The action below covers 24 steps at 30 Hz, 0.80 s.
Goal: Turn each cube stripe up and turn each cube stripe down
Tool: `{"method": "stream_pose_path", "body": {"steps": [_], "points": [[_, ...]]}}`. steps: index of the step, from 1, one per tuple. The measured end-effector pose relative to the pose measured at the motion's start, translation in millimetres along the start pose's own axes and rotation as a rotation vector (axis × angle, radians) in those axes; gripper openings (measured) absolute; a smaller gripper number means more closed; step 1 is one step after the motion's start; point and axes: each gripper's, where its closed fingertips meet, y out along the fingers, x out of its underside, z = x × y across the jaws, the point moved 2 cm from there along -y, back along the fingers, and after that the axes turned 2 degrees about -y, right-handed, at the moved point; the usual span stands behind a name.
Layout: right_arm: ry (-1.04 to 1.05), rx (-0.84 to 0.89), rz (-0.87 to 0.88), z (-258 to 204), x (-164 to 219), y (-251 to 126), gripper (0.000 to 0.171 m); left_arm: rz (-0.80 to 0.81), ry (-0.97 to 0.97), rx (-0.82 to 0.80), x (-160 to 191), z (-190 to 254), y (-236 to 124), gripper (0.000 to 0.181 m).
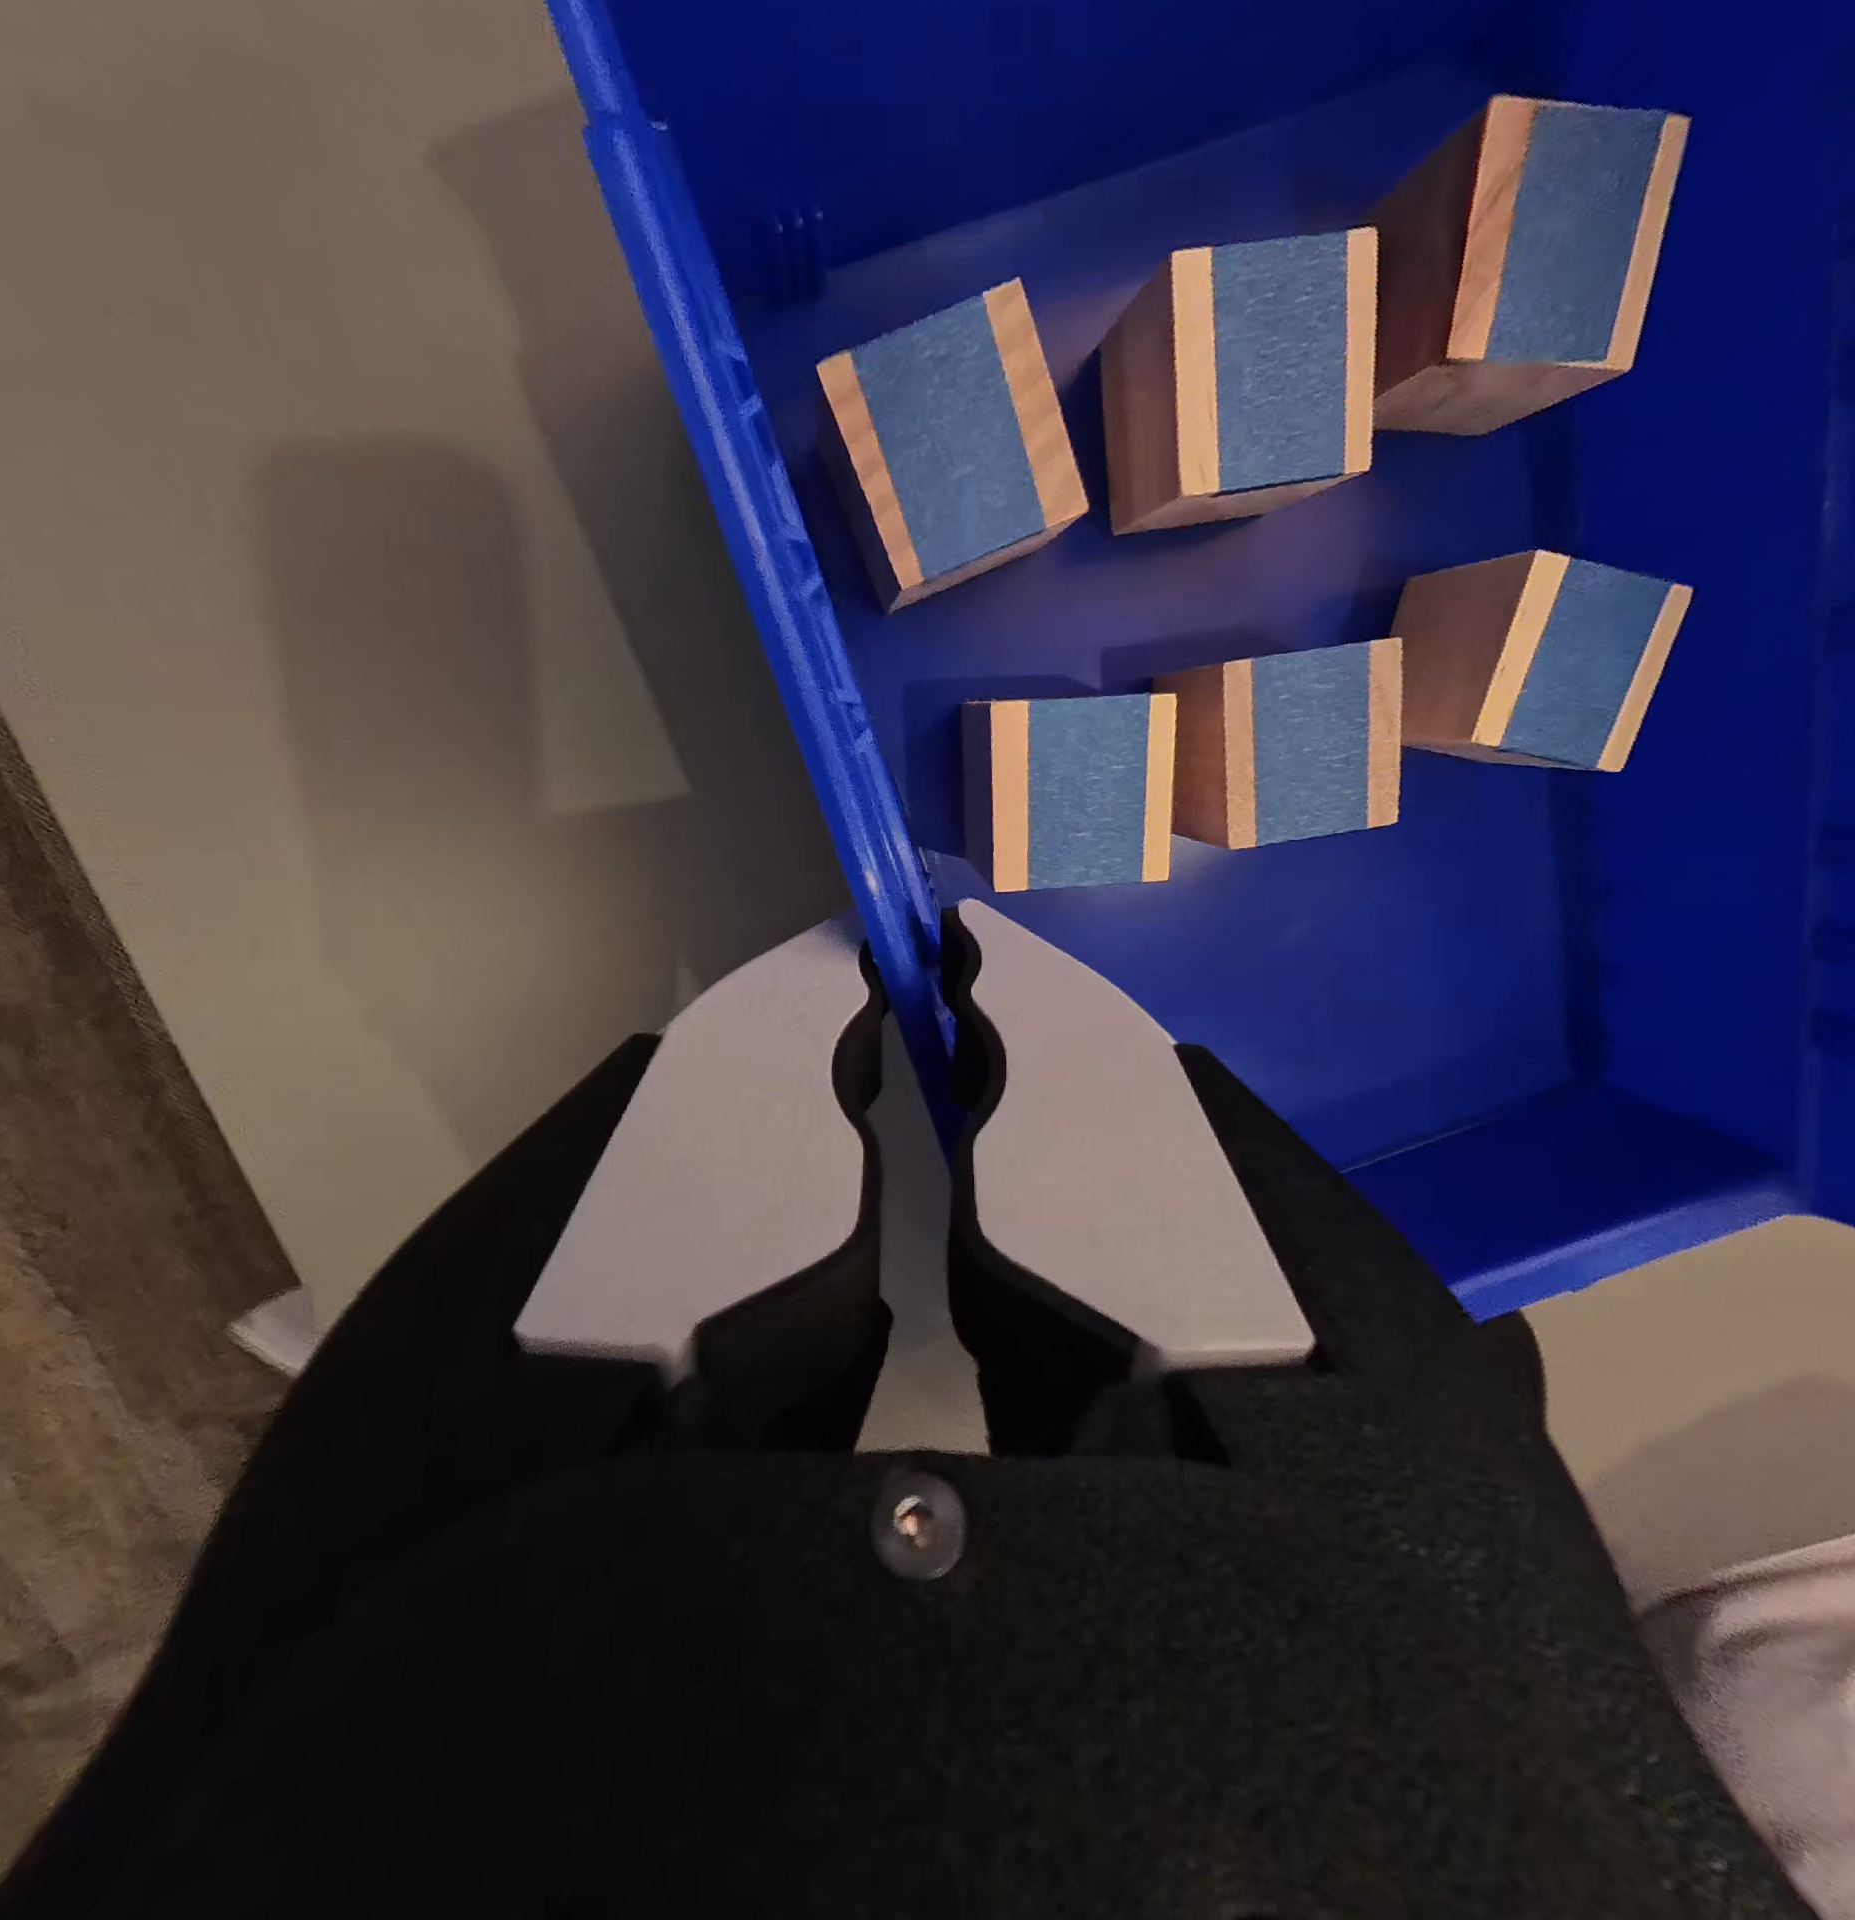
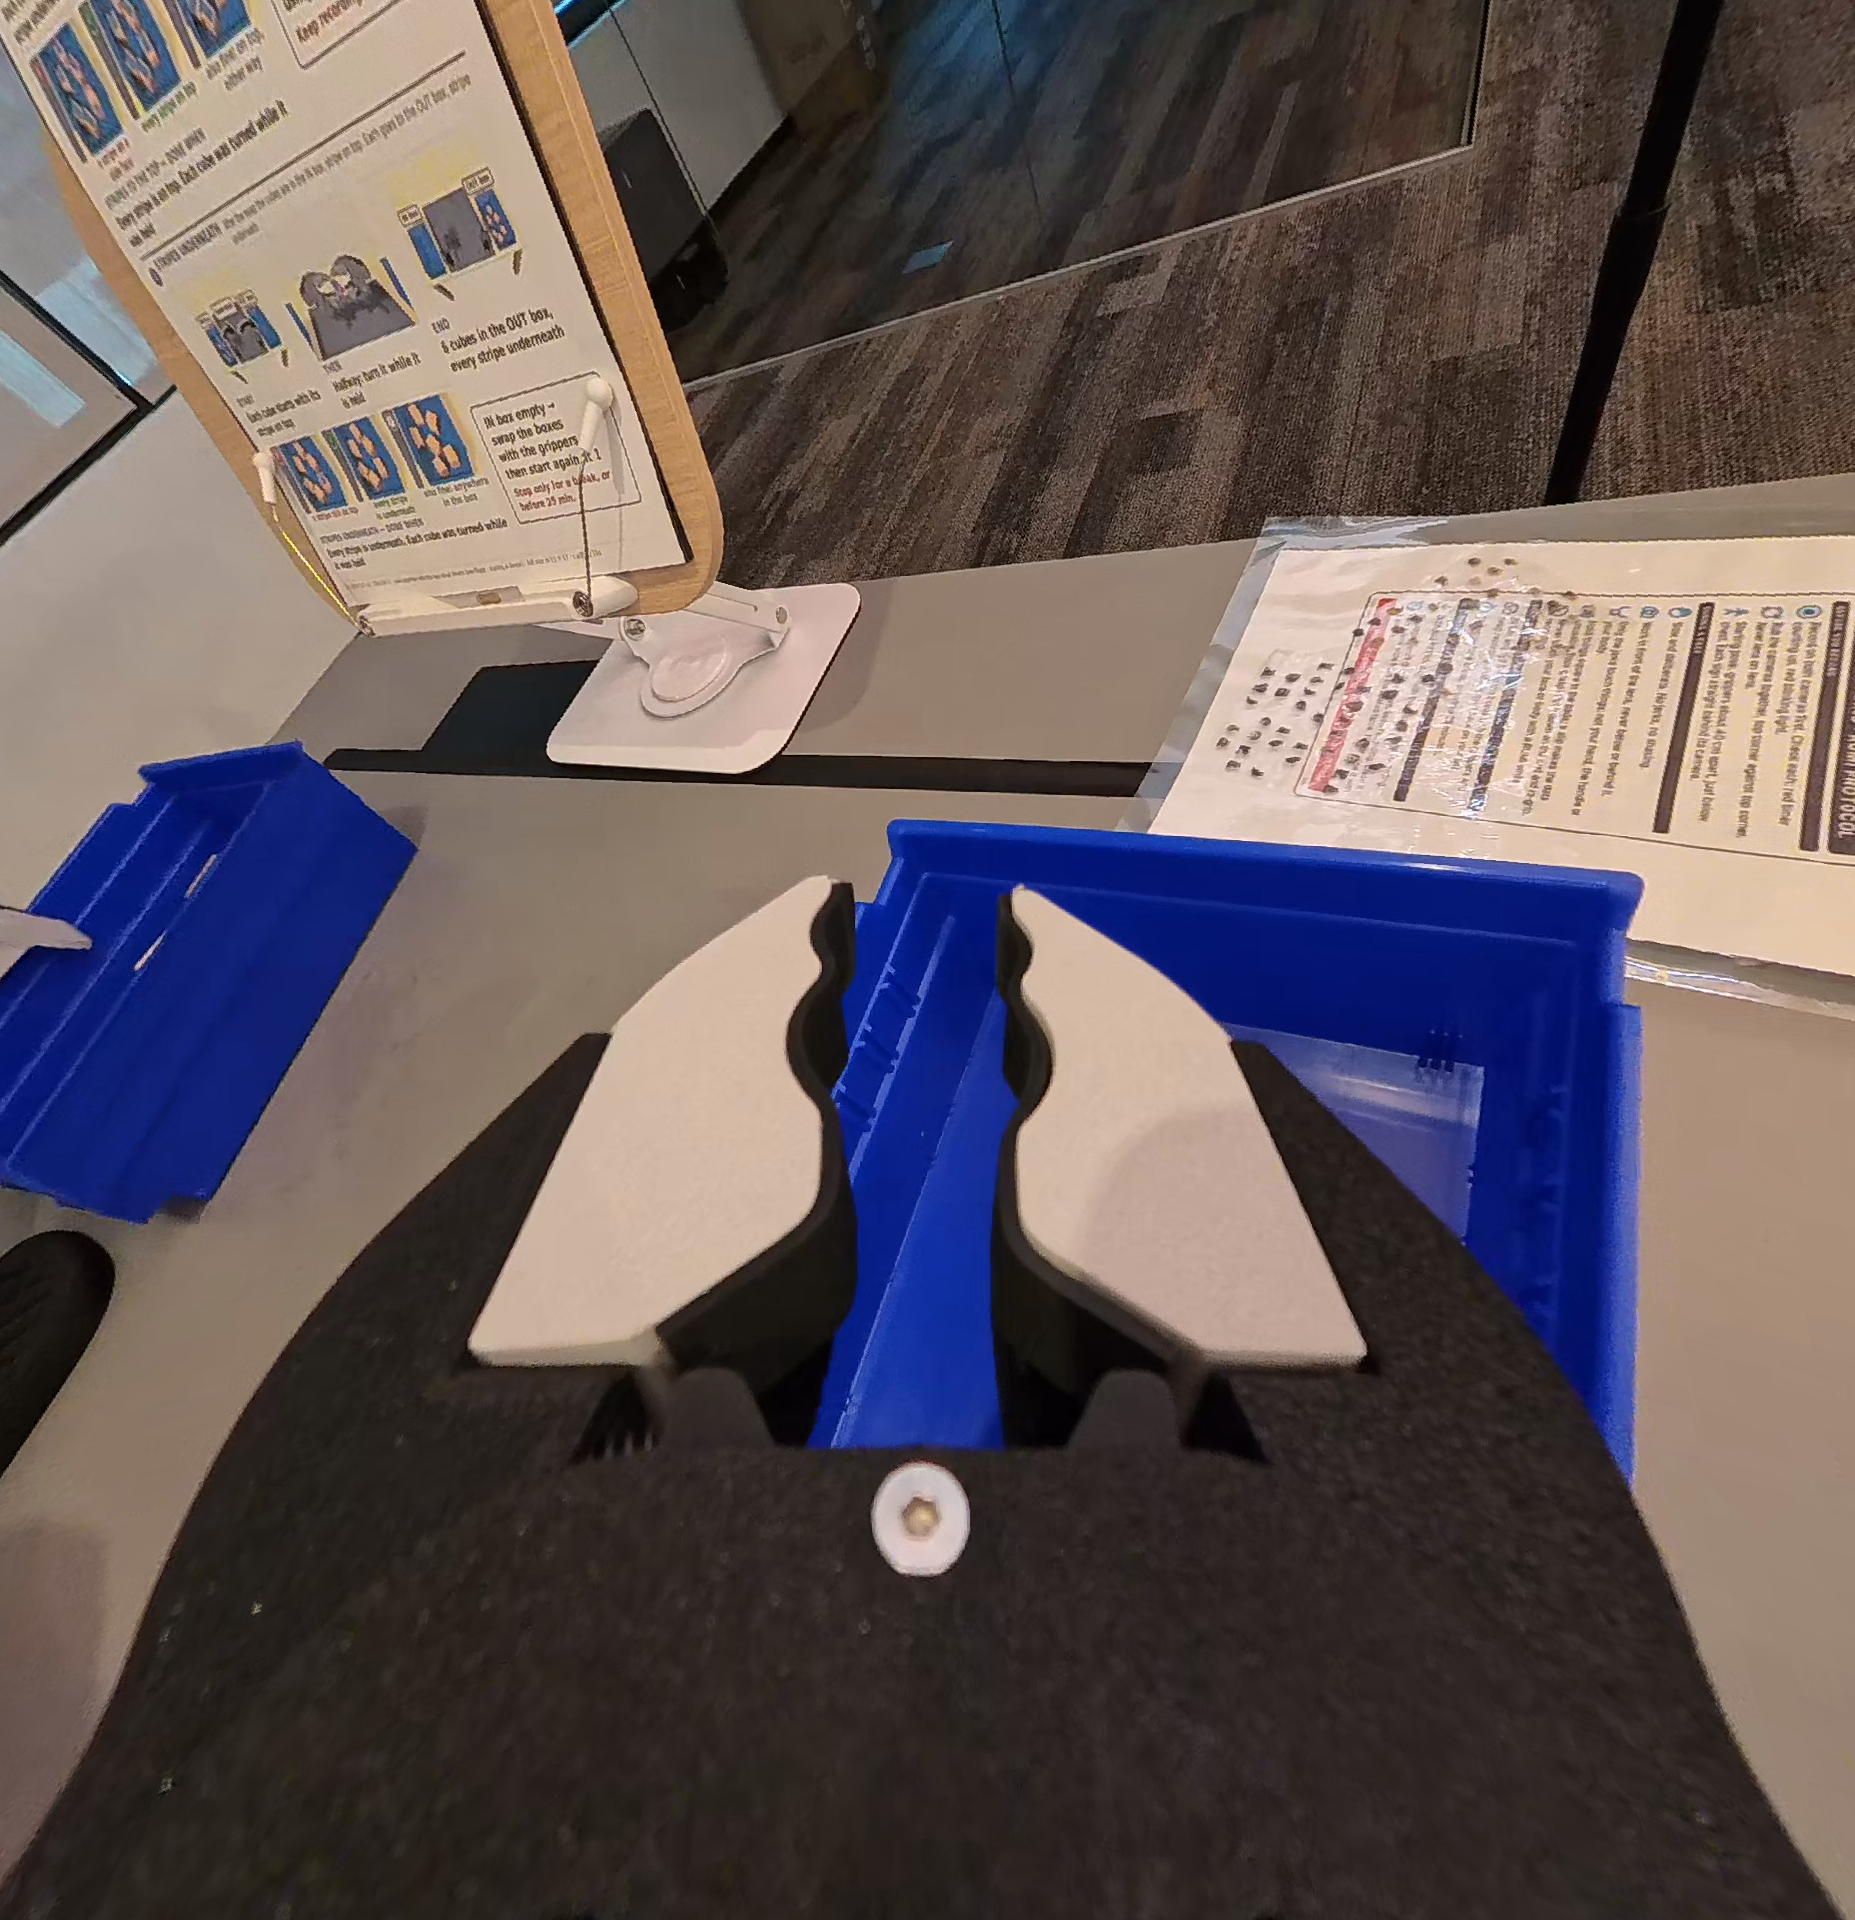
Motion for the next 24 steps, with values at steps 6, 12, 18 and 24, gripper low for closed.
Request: {"method": "stream_pose_path", "body": {"steps": [6,12,18,24], "points": [[-0.005,-0.014,-0.026,-0.9,3.8,4.7,0.026,-0.001,0.103,-0.009,-5.8,12.7,3.6,0.009],[-0.072,0.008,-0.048,-5.0,4.8,11.5,0.026,0.008,0.088,0.051,-3.2,15.0,3.1,0.009],[-0.142,0.043,-0.031,-7.9,1.3,10.9,0.026,-0.004,0.117,0.025,-3.6,15.1,3.1,0.011],[-0.187,0.071,-0.034,-9.0,0.8,12.4,0.026,0.051,0.095,0.048,-7.1,14.9,-4.6,0.009]]}}
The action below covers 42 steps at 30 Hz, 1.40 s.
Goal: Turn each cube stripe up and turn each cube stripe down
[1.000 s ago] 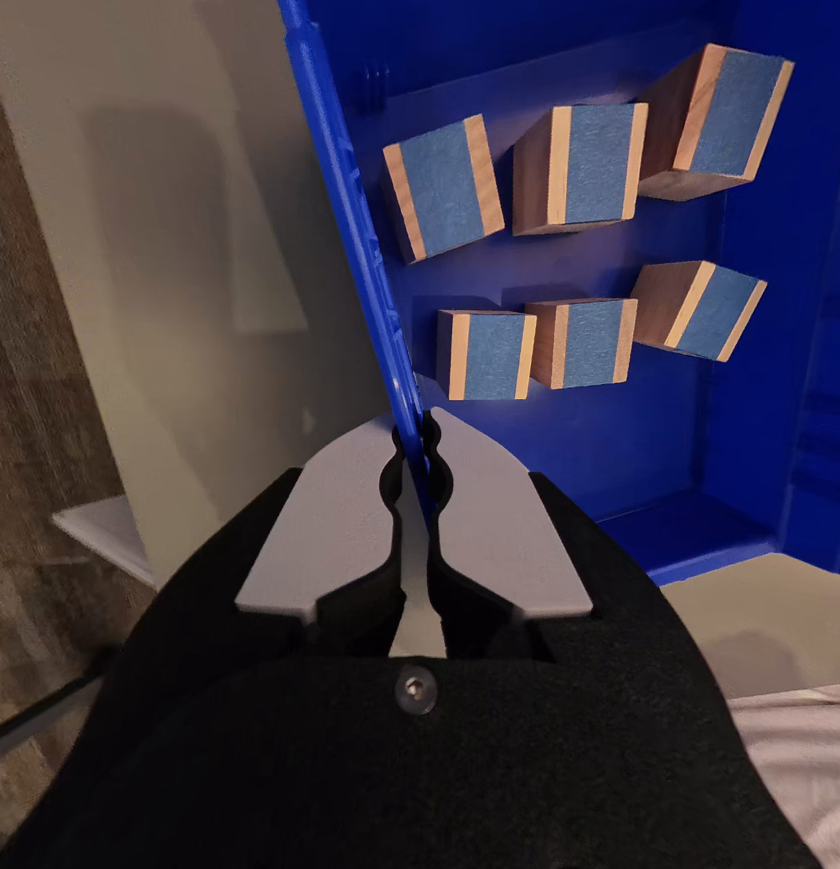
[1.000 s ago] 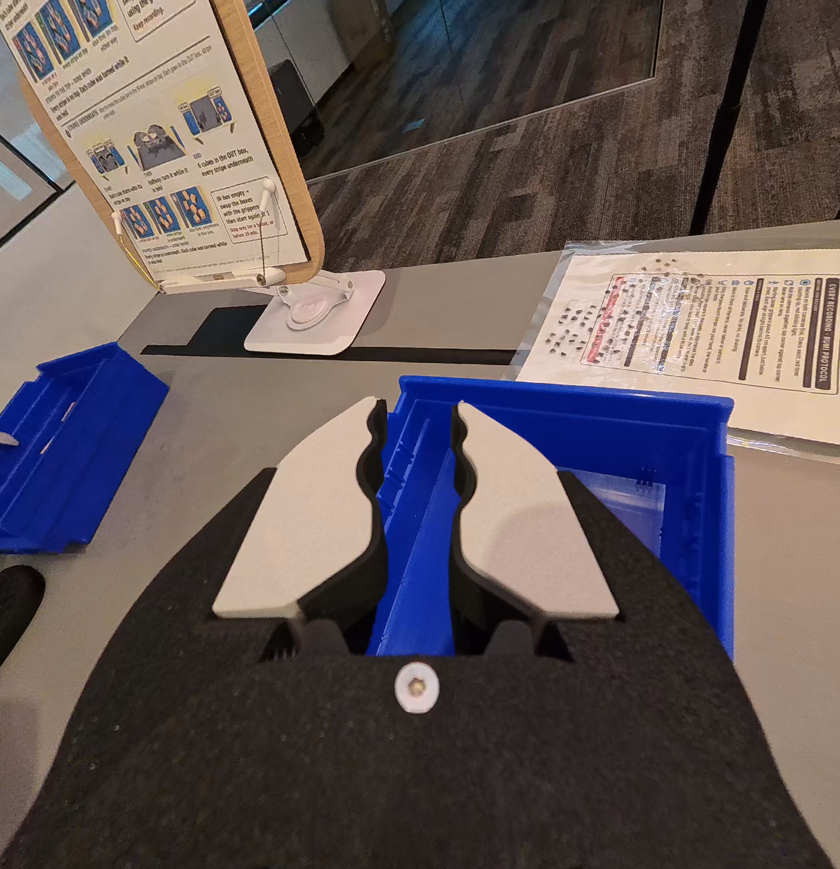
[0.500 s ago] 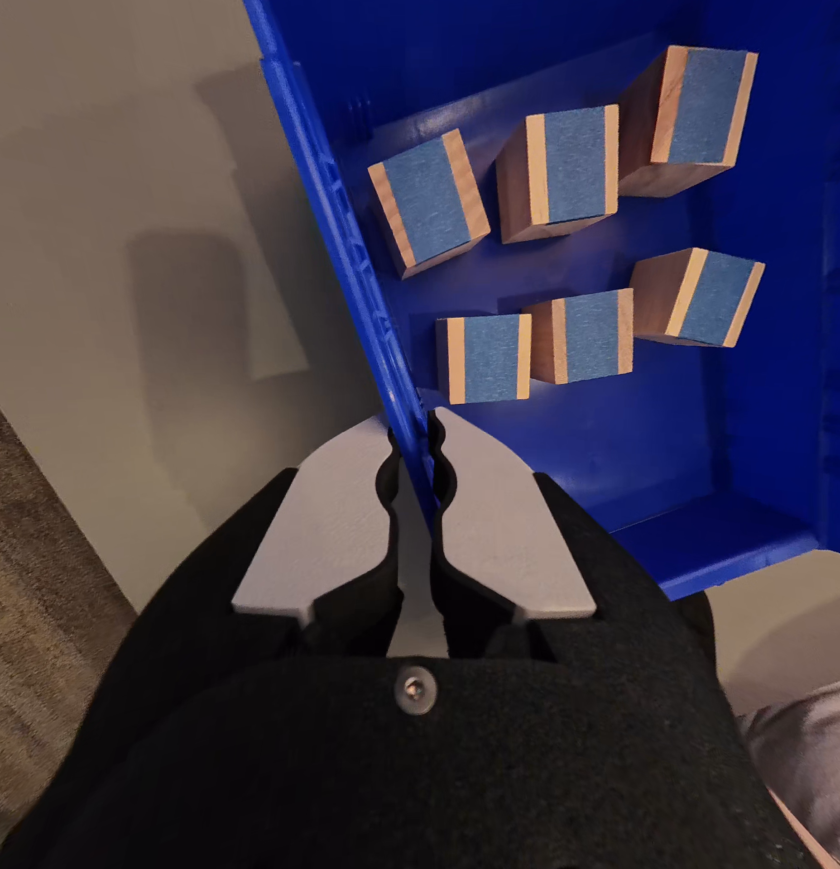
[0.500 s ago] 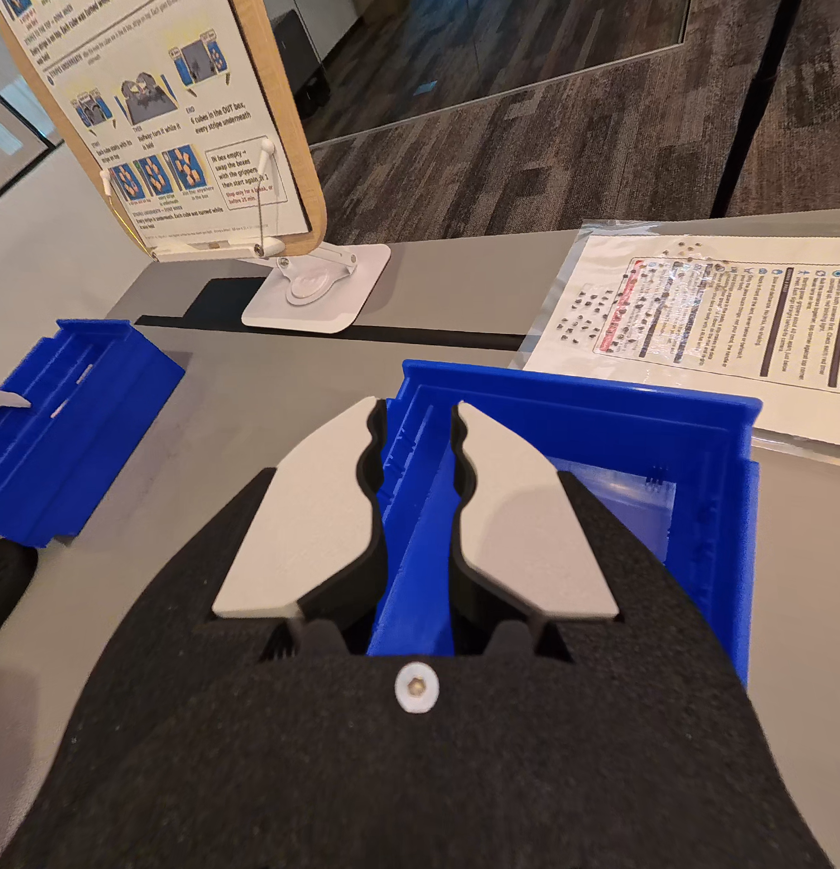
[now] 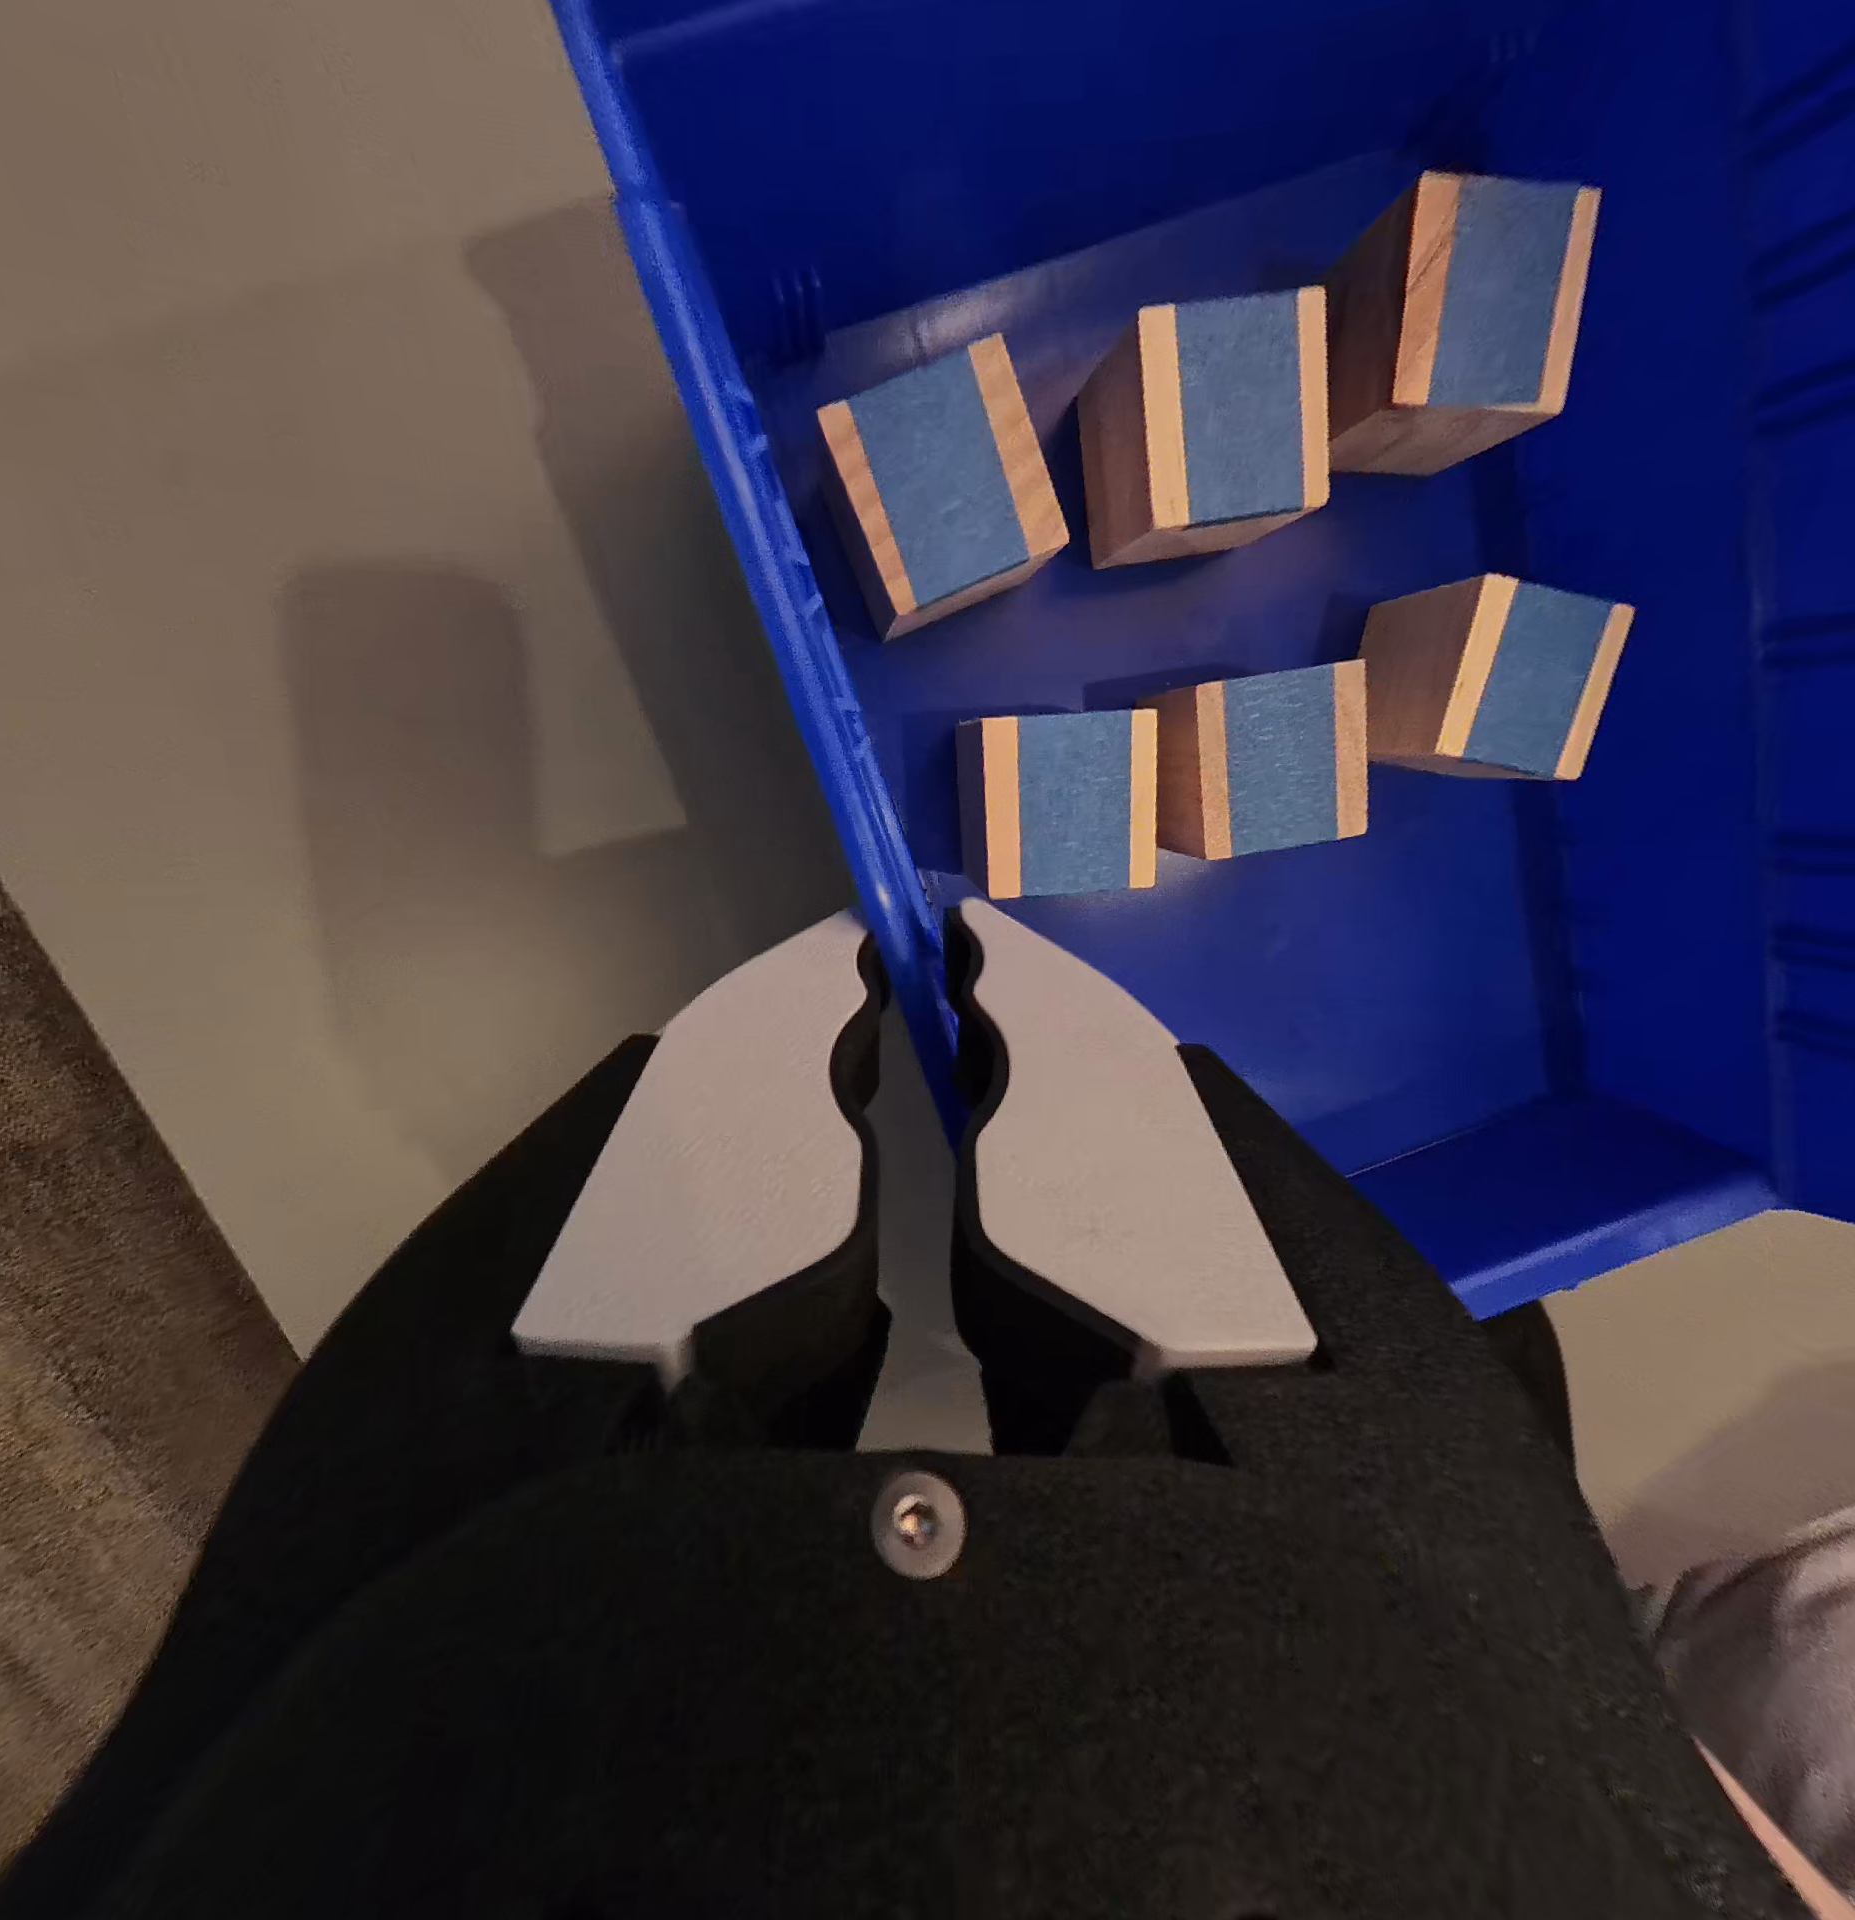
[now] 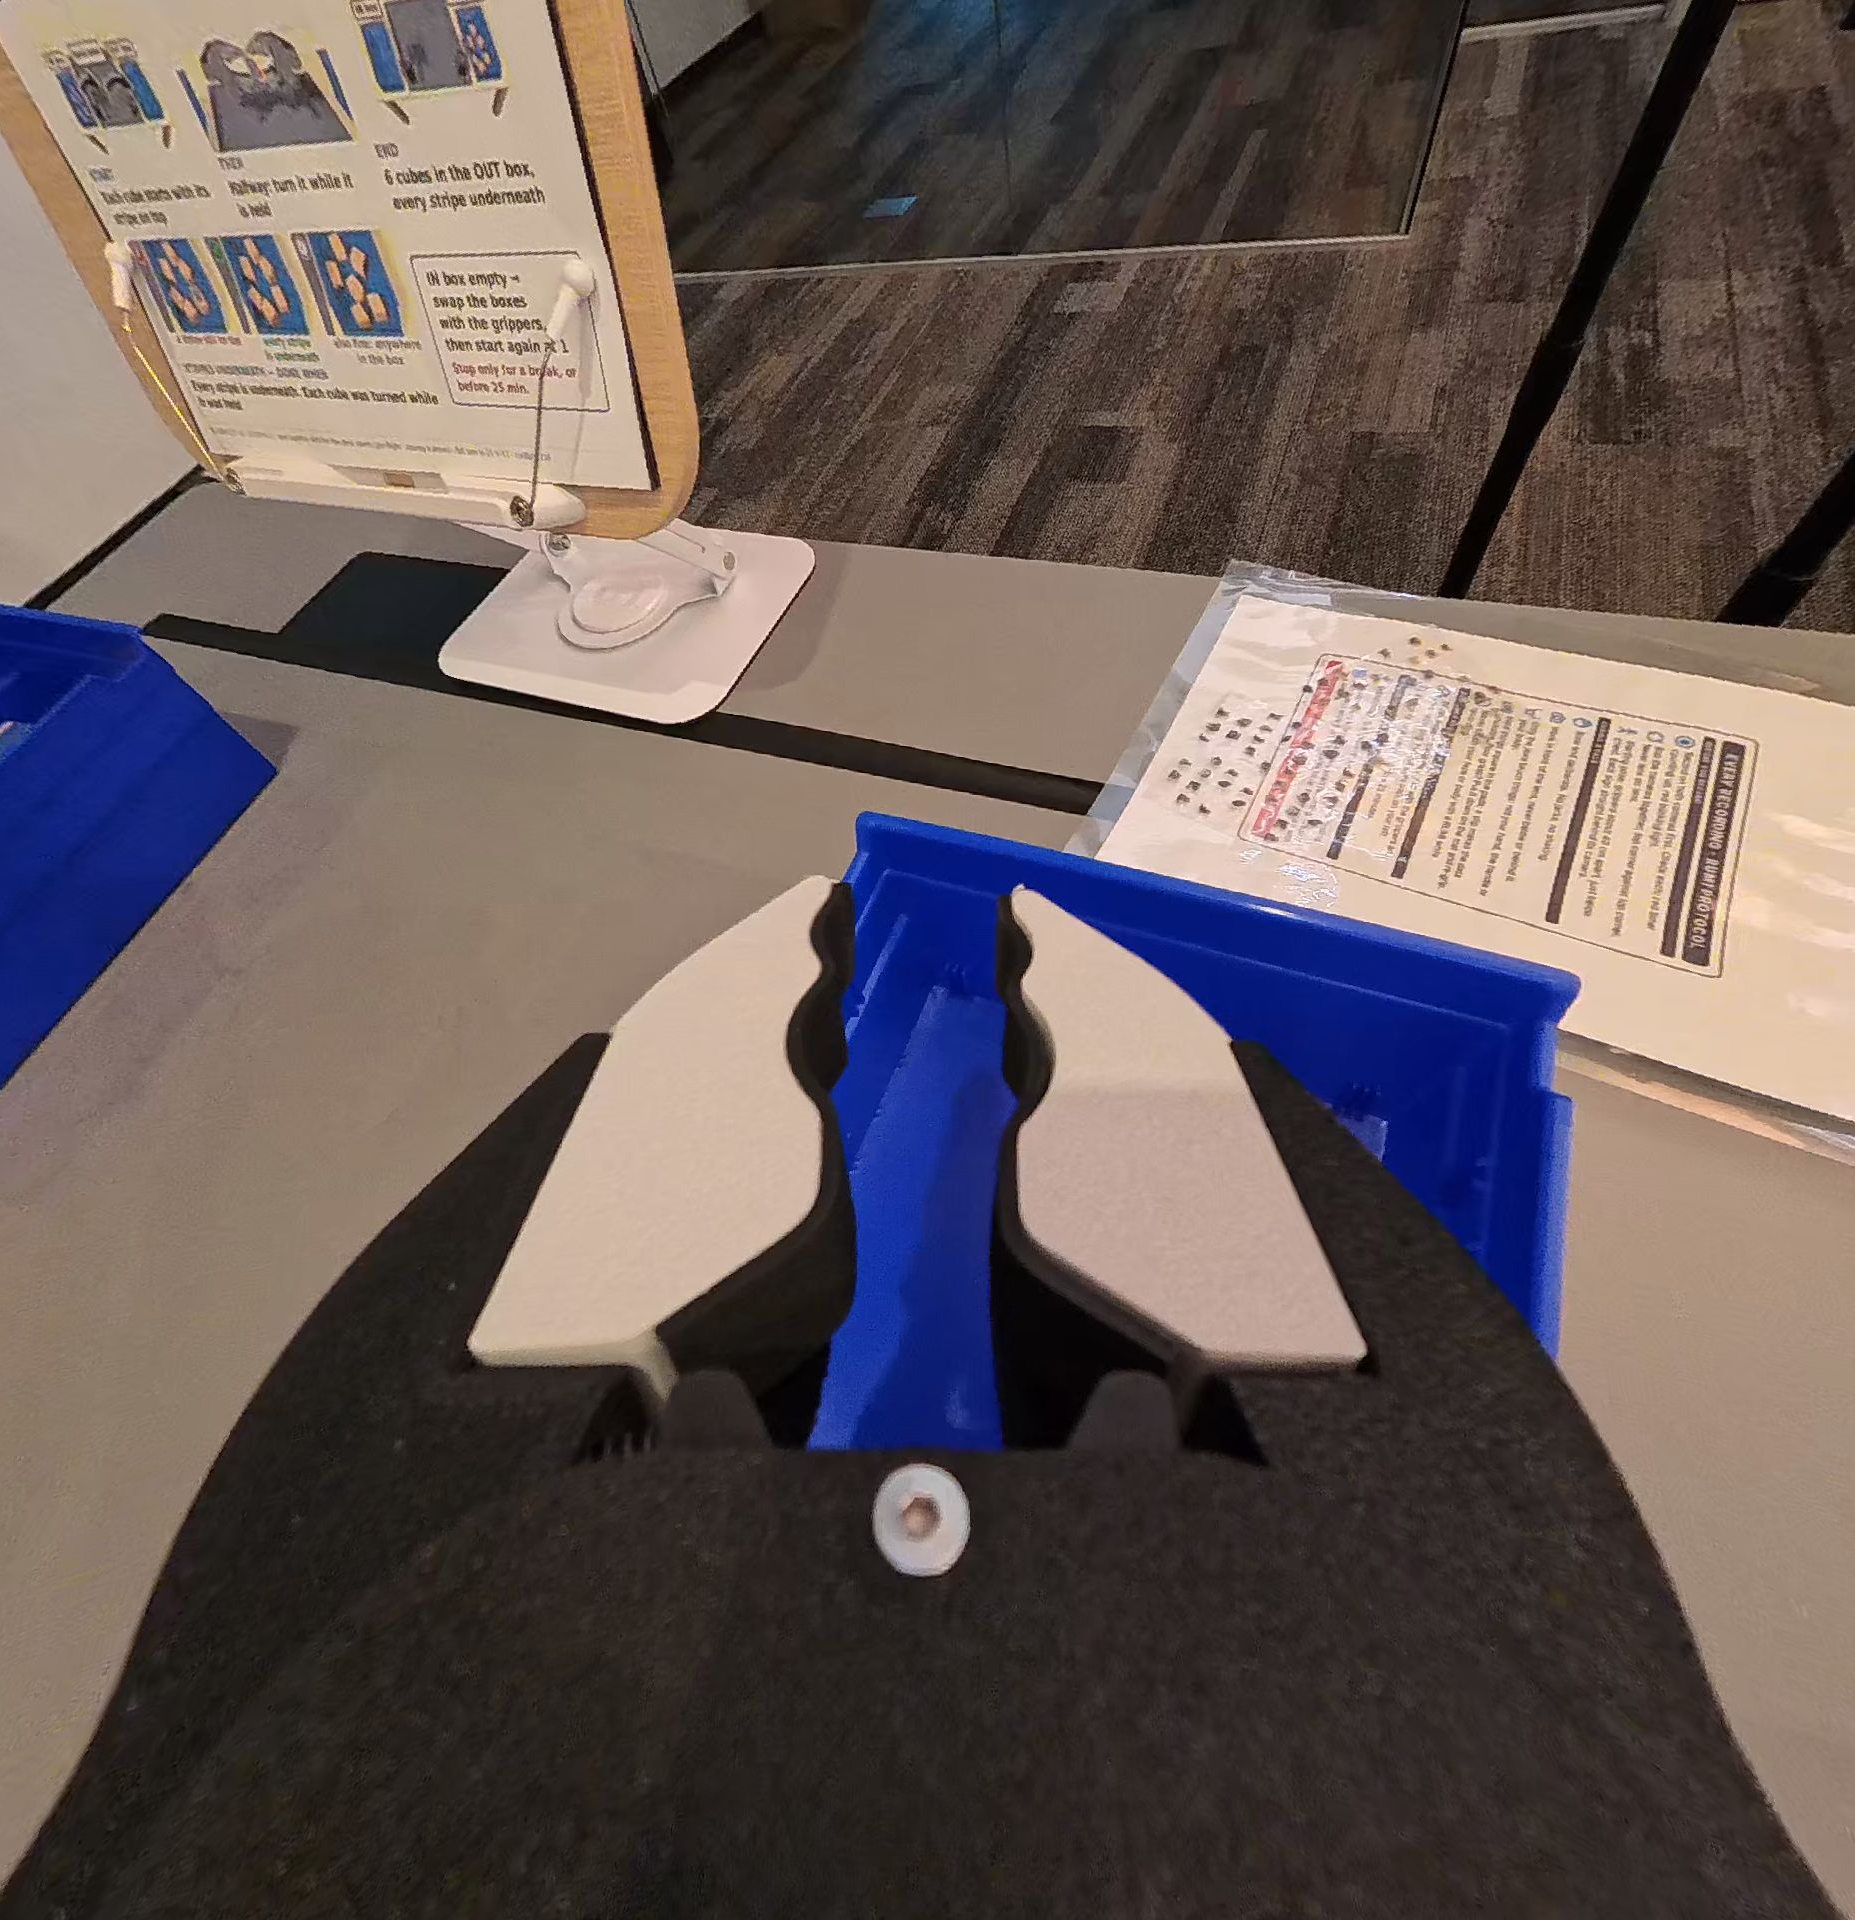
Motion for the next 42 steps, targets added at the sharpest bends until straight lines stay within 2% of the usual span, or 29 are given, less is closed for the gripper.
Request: {"method": "stream_pose_path", "body": {"steps": [5,12,15,18,20,23,24,26,29,31,34,37,38,40,42], "points": [[-0.05,0.062,-0.006,4.1,-0.8,-0.8,0.026,0.172,-0.032,0.005,-10.7,1.3,-37.3,0.007],[-0.249,0.257,0.005,9.0,-10.7,-8.9,0.029,0.631,0.018,0.244,-40.6,53.2,-129.8,0.017],[-0.348,0.308,0.064,2.0,-20.5,-14.4,0.031,0.76,0.042,0.259,-43.2,65.3,-156.3,0.022],[-0.408,0.384,0.139,4.0,-25.2,-17.7,0.049,0.793,0.043,0.29,-41.4,73.3,-165.1,0.024],[-0.401,0.423,0.161,10.5,-24.5,-16.6,0.068,0.828,0.067,0.332,-43.1,79.2,-171.2,0.022],[-0.293,0.35,0.158,13.2,-18.7,-8.9,0.087,0.936,0.112,0.382,-48.4,86.4,-187.4,0.023],[-0.253,0.318,0.193,12.4,-20.7,-8.6,0.092,0.995,0.12,0.39,-50.6,88.1,-195.1,0.029],[-0.203,0.249,0.327,7.1,-31.9,-15.1,0.096,1.114,0.162,0.435,-51.5,97.2,-210.5,0.04],[-0.169,0.162,0.561,-1.0,-46.7,-34.0,0.098,1.286,0.21,0.442,-52.3,106.4,-224.7,0.043],[-0.172,0.122,0.64,-2.8,-49.7,-41.4,0.101,1.39,0.257,0.439,-52.1,112.4,-231.9,0.044],[-0.157,0.091,0.578,0.8,-42.5,-37.7,0.095,1.352,0.297,0.386,-53.3,115.9,-221.0,0.043],[-0.129,0.064,0.611,1.5,-44.3,-39.9,0.093,1.263,0.352,0.336,-54.6,117.9,-202.3,0.061],[-0.11,0.026,0.64,-0.9,-46.3,-41.7,0.093,1.29,0.358,0.346,-55.4,119.1,-203.3,0.067],[-0.058,-0.033,0.688,-1.6,-48.8,-45.4,0.094,1.379,0.386,0.392,-54.3,123.6,-207.5,0.068],[-0.027,-0.061,0.702,0.6,-48.6,-47.1,0.101,1.359,0.395,0.413,-55.4,125.1,-200.0,0.074]]}}
